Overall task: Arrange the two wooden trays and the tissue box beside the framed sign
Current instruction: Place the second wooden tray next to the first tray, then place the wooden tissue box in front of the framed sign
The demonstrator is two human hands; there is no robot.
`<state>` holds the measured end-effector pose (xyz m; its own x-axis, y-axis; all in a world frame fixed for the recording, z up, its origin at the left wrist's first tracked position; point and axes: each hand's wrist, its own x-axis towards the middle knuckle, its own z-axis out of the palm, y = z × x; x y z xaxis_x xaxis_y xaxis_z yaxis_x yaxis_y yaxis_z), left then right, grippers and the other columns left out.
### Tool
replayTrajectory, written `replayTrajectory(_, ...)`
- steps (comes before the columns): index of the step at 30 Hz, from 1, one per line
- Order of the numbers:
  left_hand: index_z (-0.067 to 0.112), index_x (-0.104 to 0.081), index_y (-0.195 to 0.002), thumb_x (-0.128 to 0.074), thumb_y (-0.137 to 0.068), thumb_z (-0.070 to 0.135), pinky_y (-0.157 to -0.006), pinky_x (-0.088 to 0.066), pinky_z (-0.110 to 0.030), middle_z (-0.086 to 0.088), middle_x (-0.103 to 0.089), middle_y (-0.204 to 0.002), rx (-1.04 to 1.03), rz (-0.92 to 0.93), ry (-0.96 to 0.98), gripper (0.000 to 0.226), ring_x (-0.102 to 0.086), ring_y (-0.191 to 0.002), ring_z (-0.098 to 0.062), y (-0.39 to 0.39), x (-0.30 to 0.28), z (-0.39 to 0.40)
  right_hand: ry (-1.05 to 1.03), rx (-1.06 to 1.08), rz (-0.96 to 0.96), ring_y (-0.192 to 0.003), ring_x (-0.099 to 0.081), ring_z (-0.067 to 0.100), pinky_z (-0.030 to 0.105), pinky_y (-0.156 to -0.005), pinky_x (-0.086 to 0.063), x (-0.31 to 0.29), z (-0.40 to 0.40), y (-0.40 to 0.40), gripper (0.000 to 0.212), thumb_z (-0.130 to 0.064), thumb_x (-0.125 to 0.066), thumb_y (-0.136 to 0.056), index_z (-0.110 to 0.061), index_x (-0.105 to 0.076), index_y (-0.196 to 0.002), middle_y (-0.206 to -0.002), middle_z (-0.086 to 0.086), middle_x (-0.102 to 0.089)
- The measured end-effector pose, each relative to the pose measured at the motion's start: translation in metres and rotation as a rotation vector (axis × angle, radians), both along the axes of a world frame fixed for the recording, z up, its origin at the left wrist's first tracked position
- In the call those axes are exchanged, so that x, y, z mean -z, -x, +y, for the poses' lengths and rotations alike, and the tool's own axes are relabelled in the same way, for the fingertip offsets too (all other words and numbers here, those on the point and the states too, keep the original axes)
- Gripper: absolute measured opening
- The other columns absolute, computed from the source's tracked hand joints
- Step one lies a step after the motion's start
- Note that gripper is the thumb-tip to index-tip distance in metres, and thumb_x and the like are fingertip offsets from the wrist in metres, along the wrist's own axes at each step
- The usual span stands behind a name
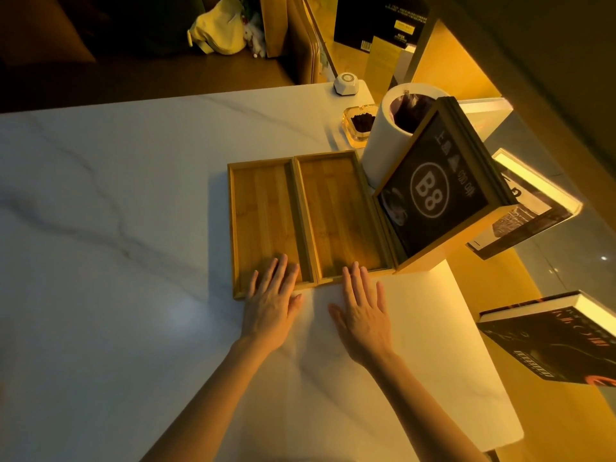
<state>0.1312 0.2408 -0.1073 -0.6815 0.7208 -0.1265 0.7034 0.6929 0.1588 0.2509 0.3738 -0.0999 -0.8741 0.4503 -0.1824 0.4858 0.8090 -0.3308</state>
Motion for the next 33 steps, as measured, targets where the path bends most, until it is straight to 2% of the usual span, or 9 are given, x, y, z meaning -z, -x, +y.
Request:
replayTrajectory(8,0.02,-0.026,-0.137,0.002,-0.086,0.055,-0.104,-0.03,-0.051,-0.008,-0.035,-0.147,0.02,-0.081,-0.028,0.068,-0.031,-0.135,-0.028,0.003,-0.003,0.0,-0.03,0.0,-0.057,-0.135,0.025,0.019,0.032,-0.108,0.022,-0.003,-0.001,0.002,0.083,-0.069,0.027,-0.064,-0.024,0.022,-0.133,-0.146,-0.002,0.024)
replayTrajectory(13,0.023,-0.011,-0.141,0.02,-0.069,0.067,-0.113,-0.01,-0.046,-0.006,-0.01,-0.155,0.065,-0.158,-0.013,0.09,-0.006,-0.142,-0.025,0.006,-0.009,0.001,-0.049,-0.002,-0.103,-0.139,0.017,0.021,0.04,-0.11,0.015,-0.012,0.0,0.007,0.066,-0.054,-0.015,-0.09,-0.02,0.003,-0.143,-0.156,0.004,0.006)
replayTrajectory(15,0.022,-0.011,-0.141,0.015,-0.071,0.065,-0.115,-0.009,-0.045,-0.006,-0.005,-0.156,0.09,-0.212,0.023,0.086,-0.003,-0.143,-0.025,0.011,-0.022,0.001,-0.045,-0.011,-0.12,-0.142,0.008,0.022,0.043,-0.112,0.01,-0.025,0.002,0.012,0.061,-0.048,-0.025,-0.094,-0.018,-0.009,-0.144,-0.156,0.005,-0.005)
replayTrajectory(17,0.02,-0.022,-0.139,-0.008,-0.087,0.053,-0.114,-0.017,-0.043,-0.005,-0.013,-0.155,0.089,-0.277,0.041,0.063,-0.011,-0.142,-0.026,0.015,-0.039,0.0,-0.038,-0.034,-0.133,-0.143,-0.008,0.024,0.046,-0.116,-0.001,-0.04,0.002,0.02,0.053,-0.042,-0.032,-0.095,-0.016,-0.027,-0.14,-0.154,0.006,-0.022)
replayTrajectory(19,0.017,-0.038,-0.132,-0.025,-0.093,0.042,-0.106,-0.033,-0.041,-0.008,-0.037,-0.146,0.074,-0.31,0.023,0.048,-0.035,-0.132,-0.028,0.018,-0.057,-0.004,0.009,-0.044,-0.111,-0.134,-0.036,0.027,0.046,-0.113,-0.025,-0.057,-0.006,0.032,0.041,-0.036,-0.039,-0.094,-0.014,-0.047,-0.127,-0.14,0.009,-0.047)
replayTrajectory(22,0.012,-0.055,-0.108,-0.031,-0.092,0.04,-0.078,-0.047,-0.029,-0.011,-0.065,-0.106,0.047,-0.23,-0.056,0.04,-0.062,-0.094,-0.024,0.022,-0.083,-0.021,0.091,-0.045,-0.096,-0.095,-0.063,0.023,0.035,-0.083,-0.054,-0.089,-0.024,0.054,0.031,-0.032,-0.042,-0.094,-0.011,-0.058,-0.11,-0.108,0.007,-0.065)
replayTrajectory(26,0.011,-0.058,-0.093,-0.037,-0.093,0.033,-0.063,-0.039,-0.026,-0.011,-0.065,-0.085,-0.019,-0.106,-0.2,0.031,-0.062,-0.078,-0.024,0.036,-0.114,-0.065,-0.094,-0.263,-0.068,-0.098,-0.062,0.024,0.037,-0.079,-0.056,-0.123,-0.056,0.09,0.027,-0.028,-0.044,-0.094,-0.012,-0.058,-0.11,-0.108,0.007,-0.064)
replayTrajectory(30,0.011,-0.06,-0.097,-0.039,-0.093,0.027,-0.066,-0.042,-0.029,-0.008,-0.066,-0.089,-0.211,-0.003,-0.324,0.026,-0.055,-0.074,-0.021,0.048,-0.149,-0.132,-0.003,-0.254,0.125,-0.082,-0.058,0.021,0.03,-0.064,-0.044,-0.148,-0.102,0.123,0.028,-0.029,-0.038,-0.095,-0.013,-0.059,-0.104,-0.094,0.006,-0.065)
replayTrajectory(33,0.012,-0.061,-0.093,-0.039,-0.093,0.026,-0.063,-0.04,-0.029,-0.008,-0.068,-0.087,-0.367,0.048,-0.399,0.026,-0.052,-0.069,-0.019,0.054,-0.167,-0.196,0.074,-0.369,0.281,-0.083,-0.062,0.024,0.03,-0.068,-0.048,-0.158,-0.154,0.143,0.028,-0.025,-0.04,-0.094,-0.011,-0.062,-0.104,-0.099,0.01,-0.069)
